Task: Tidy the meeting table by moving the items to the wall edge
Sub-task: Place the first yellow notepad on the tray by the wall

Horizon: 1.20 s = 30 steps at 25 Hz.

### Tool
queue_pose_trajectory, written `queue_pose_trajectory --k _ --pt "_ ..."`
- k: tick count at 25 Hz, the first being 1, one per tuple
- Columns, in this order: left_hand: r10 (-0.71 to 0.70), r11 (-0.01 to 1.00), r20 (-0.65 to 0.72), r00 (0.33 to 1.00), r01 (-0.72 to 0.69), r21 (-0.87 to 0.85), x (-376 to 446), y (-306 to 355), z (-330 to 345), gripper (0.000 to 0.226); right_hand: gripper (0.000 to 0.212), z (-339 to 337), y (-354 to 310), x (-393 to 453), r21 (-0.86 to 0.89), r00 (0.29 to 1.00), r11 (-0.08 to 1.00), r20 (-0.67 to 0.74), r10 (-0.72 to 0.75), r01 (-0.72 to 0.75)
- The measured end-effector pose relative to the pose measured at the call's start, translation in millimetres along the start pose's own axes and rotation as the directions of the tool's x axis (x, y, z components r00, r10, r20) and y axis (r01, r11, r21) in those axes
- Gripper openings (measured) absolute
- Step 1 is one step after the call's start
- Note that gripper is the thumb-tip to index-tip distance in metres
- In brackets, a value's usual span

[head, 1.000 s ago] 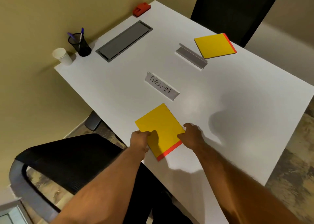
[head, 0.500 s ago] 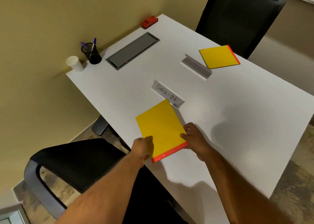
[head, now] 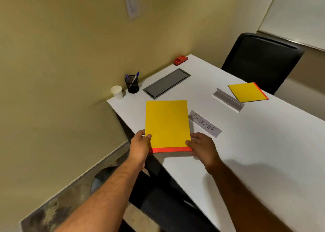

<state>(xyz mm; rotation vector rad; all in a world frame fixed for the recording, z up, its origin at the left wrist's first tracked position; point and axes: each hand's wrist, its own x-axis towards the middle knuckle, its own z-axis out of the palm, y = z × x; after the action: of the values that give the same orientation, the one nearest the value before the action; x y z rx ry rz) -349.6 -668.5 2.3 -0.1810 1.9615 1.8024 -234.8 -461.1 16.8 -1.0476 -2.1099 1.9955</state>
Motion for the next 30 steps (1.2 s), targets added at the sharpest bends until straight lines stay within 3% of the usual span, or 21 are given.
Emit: queue_pose_trajectory --k 3,6,8,15,21,26,30 --pt "0.024 1.000 0.056 0.998 -0.024 0.015 22 15 -70 0.017 0.024 67 -14 -9 -0.010 0.999 0.999 -0.016 0.048 -0.049" --pt "0.035 0.999 0.146 0.989 -0.039 0.030 45 32 -146 0.018 0.011 144 -27 -28 0.073 0.999 0.996 0.006 0.050 -0.050" --pt "0.028 0.999 0.167 0.986 -0.035 0.035 54 41 -188 0.017 0.014 187 -33 -36 0.082 0.999 0.995 0.022 0.049 -0.050" --pt "0.037 0.999 0.185 0.982 -0.031 -0.036 65 70 -277 0.018 0.016 258 -73 -49 0.151 1.000 0.988 -0.017 -0.008 0.010" --pt "0.057 0.997 0.183 0.981 -0.066 0.045 86 102 -299 0.028 0.028 287 -97 -29 0.241 0.990 0.968 -0.131 -0.043 0.074" --pt "0.125 0.988 0.116 0.985 -0.135 0.080 118 119 -295 0.030 0.023 304 -107 -8 0.349 0.999 0.937 -0.040 -0.016 0.029" --pt "0.133 0.976 0.199 0.971 -0.163 0.143 153 121 -291 0.030 0.031 297 -99 29 0.312 0.983 0.947 -0.181 -0.019 0.075"
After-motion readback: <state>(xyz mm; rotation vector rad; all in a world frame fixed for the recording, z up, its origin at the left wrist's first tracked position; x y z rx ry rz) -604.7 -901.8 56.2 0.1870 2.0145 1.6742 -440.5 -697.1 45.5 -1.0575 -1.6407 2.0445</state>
